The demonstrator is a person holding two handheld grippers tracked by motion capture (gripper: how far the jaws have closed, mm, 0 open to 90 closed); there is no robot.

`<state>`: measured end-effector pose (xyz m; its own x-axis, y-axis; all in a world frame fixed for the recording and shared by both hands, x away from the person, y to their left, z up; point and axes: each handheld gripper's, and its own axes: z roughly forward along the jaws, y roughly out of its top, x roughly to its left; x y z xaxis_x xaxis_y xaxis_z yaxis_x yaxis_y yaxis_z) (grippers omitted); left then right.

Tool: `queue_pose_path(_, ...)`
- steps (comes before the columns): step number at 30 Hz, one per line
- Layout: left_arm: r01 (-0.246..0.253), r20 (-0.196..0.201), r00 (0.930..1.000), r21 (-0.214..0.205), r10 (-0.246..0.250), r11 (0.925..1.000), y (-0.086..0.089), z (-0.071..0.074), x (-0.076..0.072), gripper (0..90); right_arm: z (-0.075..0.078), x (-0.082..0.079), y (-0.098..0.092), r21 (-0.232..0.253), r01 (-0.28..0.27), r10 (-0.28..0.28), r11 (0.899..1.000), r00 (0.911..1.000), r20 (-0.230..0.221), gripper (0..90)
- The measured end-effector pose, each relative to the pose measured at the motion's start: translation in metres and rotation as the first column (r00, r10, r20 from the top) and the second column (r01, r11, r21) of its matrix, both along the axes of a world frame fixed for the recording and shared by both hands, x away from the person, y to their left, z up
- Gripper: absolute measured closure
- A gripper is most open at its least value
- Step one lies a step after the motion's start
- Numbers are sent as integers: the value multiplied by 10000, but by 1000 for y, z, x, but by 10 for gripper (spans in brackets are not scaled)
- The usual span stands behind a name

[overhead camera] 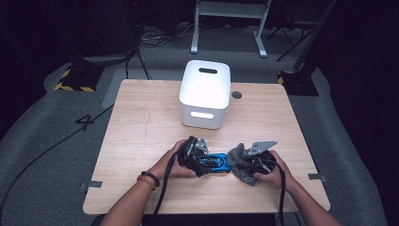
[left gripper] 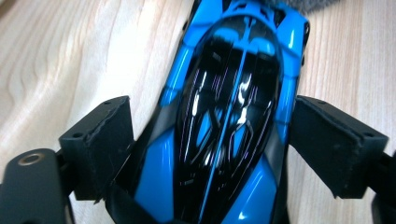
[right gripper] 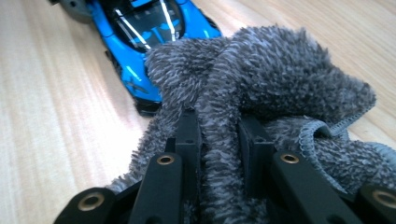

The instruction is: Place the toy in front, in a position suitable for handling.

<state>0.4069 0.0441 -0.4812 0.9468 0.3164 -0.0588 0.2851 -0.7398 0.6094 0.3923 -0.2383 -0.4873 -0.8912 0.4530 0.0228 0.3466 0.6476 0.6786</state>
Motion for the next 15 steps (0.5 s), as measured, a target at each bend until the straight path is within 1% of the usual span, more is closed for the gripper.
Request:
queue_pose_path(1, 95, 61, 9999, -35, -95, 9999, -3, 3, -1, 187, 0, 0, 0, -3, -24, 24, 10000, 10000, -16, 739)
queue_pose_path(3, 430, 233, 9988, 144, -433, 9990, -11, 7, -3, 166, 0, 0, 1, -24, -23, 22, 10000, 10000, -30, 739)
queue_pose_path(4, 500, 252, 9984, 239, -506, 9985, -16, 8, -4, 173, 0, 0, 1, -36, -24, 24, 10000, 10000, -35, 739)
queue_pose_path(6, 564, 197, 9982, 406, -573, 9976, -26, 10, -3, 155, 0, 0, 1, -13, -13, 13, 10000, 10000, -60, 739)
queue_pose_path(8, 630, 160, 9978, 382, -636, 9973, -32, 10, -2, 156, 0, 0, 1, 14, -8, 8, 10000, 10000, -91, 738)
queue_pose_path(11, 726, 108, 9972, 715, -736, 9948, -42, 8, -1, 156, 0, 0, 1, -5, -10, 10, 10000, 10000, -99, 737)
queue_pose_path(15, 933, -102, 9956, 936, -928, 9912, -50, 7, 4, 153, 1, 1, 1, -7, -41, 41, 10000, 9999, -138, 735)
